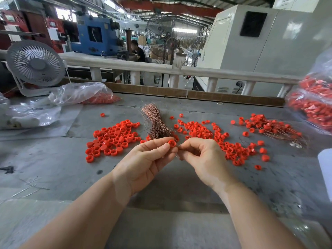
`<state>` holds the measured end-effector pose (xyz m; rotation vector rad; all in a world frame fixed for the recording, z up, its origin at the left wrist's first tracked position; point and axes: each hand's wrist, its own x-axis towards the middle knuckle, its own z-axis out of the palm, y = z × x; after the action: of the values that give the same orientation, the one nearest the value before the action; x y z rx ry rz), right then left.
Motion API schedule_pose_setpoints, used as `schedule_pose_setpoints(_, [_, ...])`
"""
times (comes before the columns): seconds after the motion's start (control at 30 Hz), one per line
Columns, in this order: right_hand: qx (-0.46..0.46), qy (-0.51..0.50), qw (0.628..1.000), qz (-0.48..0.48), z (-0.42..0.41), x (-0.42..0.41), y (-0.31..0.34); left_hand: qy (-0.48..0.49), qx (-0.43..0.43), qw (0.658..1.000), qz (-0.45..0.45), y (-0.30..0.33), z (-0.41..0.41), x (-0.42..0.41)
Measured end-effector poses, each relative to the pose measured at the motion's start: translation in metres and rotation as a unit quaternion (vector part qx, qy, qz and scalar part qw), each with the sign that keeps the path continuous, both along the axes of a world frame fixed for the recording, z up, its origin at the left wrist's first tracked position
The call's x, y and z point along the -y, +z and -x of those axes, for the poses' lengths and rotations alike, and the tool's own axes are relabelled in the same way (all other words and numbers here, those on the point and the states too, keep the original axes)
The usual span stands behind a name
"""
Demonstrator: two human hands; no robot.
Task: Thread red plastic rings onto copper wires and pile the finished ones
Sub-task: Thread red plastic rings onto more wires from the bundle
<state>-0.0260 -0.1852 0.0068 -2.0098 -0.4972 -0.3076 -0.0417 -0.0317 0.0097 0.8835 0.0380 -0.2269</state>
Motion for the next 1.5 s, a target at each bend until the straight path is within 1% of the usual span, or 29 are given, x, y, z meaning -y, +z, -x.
schedule_pose_setpoints(0.37, [0.003, -0.004, 1.000, 0.002, 0.0030, -0.0009, 0.0035, -0.010, 0.005, 1.000, -0.002, -0.0007, -0.0004, -0.0023])
schedule_pose_setpoints(0.63, [-0.008, 0.022, 1.000, 0.008, 0.0048, -0.0024, 0.0041, -0.003, 0.000, 1.000, 0.012, 0.0016, 0.0008, -0.0021])
schedule_pose_setpoints(0.77, [0.003, 0.018, 1.000, 0.010, 0.0043, -0.0023, 0.0034, 0.002, 0.000, 1.000, -0.002, 0.0015, 0.0009, -0.0031])
schedule_pose_setpoints(0.97, [0.012, 0.000, 1.000, 0.009, 0.0023, 0.0002, 0.0021, -0.016, 0.012, 0.999, -0.031, 0.0005, 0.0017, -0.0024])
schedule_pose_setpoints(1.13, [0.018, -0.008, 1.000, 0.008, 0.0025, -0.0007, 0.0022, -0.021, 0.012, 0.999, -0.028, 0.0005, 0.0018, -0.0028])
schedule_pose_setpoints(1.5, [0.021, 0.010, 0.999, 0.031, 0.0027, -0.0024, 0.0024, -0.019, 0.011, 0.999, -0.023, 0.0023, 0.0019, -0.0034])
